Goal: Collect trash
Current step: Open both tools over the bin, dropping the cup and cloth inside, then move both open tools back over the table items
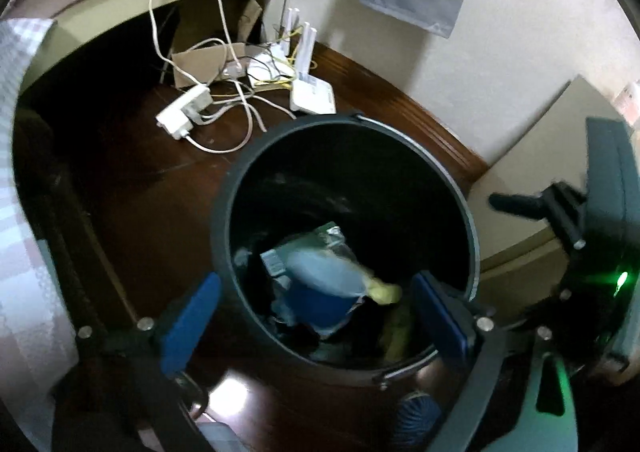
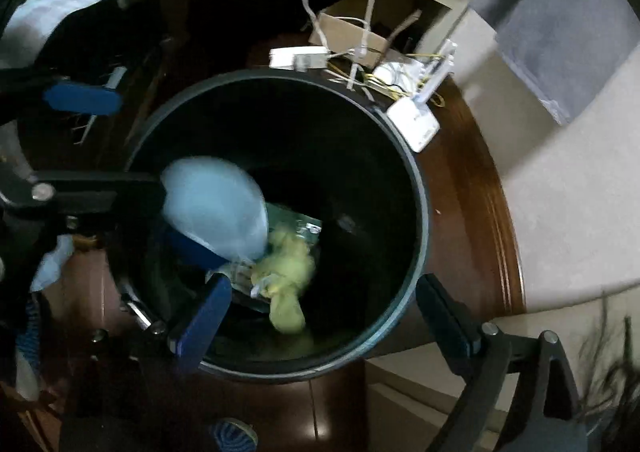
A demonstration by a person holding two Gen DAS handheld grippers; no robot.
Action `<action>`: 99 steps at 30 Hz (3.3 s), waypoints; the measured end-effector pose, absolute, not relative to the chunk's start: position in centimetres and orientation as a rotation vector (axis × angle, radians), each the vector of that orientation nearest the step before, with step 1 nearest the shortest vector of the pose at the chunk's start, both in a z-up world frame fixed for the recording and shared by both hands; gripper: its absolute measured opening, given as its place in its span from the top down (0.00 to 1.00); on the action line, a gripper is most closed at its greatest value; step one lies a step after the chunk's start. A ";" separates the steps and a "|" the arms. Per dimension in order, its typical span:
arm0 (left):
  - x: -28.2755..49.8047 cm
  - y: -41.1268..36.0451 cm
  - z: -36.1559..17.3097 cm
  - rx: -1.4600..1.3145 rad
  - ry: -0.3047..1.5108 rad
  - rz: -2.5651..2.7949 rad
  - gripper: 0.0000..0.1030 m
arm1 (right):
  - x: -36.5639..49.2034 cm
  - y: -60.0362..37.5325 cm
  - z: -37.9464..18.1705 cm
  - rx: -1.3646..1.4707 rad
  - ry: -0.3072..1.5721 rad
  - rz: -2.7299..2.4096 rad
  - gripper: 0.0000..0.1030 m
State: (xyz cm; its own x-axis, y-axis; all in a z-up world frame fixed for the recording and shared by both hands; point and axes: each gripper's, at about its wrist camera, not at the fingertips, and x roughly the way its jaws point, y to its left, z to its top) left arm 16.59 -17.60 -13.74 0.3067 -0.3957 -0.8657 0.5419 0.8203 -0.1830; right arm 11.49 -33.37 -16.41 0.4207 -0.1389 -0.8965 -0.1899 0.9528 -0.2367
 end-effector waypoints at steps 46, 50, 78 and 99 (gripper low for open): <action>15.2 -20.2 -6.2 0.226 0.921 -0.602 0.06 | 11.9 -41.5 -5.8 0.049 0.907 -0.219 0.00; 15.3 -19.2 -4.2 0.211 0.878 -0.572 0.06 | 12.1 -41.0 -4.4 0.054 0.868 -0.221 0.00; 14.4 -2.9 2.1 0.107 0.740 -0.205 0.05 | 13.9 -24.4 4.0 -0.106 0.621 0.088 0.00; 10.4 14.2 2.9 -0.049 0.671 0.111 0.05 | 15.8 -8.7 5.1 -0.124 0.601 0.395 0.00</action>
State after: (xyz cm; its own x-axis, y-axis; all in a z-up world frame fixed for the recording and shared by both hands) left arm 10.43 14.23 2.94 0.7773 0.0869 -0.6231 -0.1185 0.9929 -0.0092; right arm 15.81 -8.70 5.09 0.7527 0.3254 -0.5724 -0.3965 0.9180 0.0005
